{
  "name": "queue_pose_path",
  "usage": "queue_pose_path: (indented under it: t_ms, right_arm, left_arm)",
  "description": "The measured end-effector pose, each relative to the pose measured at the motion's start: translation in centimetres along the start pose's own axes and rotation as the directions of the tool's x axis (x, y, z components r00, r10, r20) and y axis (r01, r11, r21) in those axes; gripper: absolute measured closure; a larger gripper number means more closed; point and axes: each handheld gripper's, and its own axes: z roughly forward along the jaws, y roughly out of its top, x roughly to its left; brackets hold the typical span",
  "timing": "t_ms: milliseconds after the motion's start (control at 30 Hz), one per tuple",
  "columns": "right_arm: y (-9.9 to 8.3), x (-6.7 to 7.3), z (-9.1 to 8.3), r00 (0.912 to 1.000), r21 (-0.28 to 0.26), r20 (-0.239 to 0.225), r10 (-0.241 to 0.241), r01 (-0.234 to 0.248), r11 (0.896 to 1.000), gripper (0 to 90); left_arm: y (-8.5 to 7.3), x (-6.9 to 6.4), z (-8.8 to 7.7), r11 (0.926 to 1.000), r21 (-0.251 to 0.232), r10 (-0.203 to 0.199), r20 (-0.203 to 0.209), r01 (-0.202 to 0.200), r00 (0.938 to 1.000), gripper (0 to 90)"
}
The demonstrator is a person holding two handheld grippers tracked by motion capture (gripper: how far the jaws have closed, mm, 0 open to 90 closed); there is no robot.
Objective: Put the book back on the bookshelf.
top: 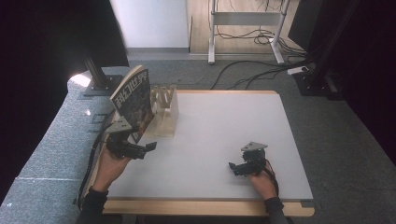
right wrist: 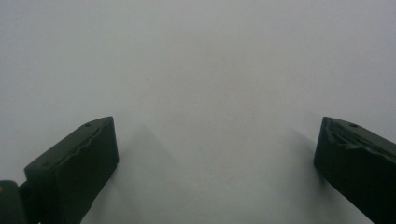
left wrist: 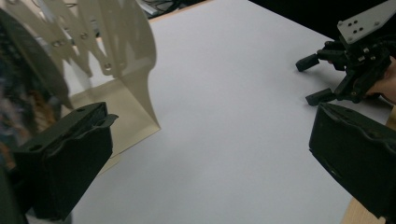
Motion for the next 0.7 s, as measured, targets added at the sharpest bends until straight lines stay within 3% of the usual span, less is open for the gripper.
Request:
queue_pose_path:
  t_ms: [400, 700]
  right_arm:
    - [0.0, 0.0, 0.0, 1.0000, 0.001, -0.001, 0.002, -0.002, 1.000, 0.0]
    - [0.0, 0.0, 0.0, 1.0000, 0.001, -0.001, 0.001, -0.001, 1.000, 0.0]
  left_arm:
    - [-1.3, -1.5, 4.7, 0.9981, 0.048, 0.037, 0.048, -0.040, 0.9981, 0.0]
    - [-3.6, -2.0, 7.5, 0.9930, 0.103, 0.053, 0.053, -0.058, 0.9972, 0.0]
